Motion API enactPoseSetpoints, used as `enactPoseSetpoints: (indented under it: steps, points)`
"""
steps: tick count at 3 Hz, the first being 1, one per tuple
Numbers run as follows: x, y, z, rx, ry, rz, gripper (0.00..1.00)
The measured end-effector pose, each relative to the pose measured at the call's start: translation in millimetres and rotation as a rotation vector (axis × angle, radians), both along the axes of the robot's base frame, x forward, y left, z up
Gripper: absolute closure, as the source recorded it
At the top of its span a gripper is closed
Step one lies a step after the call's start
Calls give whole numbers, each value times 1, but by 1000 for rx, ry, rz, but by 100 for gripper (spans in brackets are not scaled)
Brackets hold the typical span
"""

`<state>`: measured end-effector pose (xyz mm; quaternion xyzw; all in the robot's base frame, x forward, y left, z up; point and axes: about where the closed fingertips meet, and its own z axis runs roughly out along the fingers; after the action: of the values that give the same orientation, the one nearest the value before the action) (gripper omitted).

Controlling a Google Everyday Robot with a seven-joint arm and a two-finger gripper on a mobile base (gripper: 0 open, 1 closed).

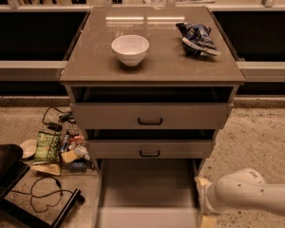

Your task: Open bottom drawer

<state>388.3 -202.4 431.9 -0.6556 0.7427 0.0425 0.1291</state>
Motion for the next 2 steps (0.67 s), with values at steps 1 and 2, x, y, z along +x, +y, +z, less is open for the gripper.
enactPoseSetpoints:
  steps: [1,2]
  points:
    - [14,-38,111,2,-140,-50,0]
    - [10,-53,169,-39,-222,-78,0]
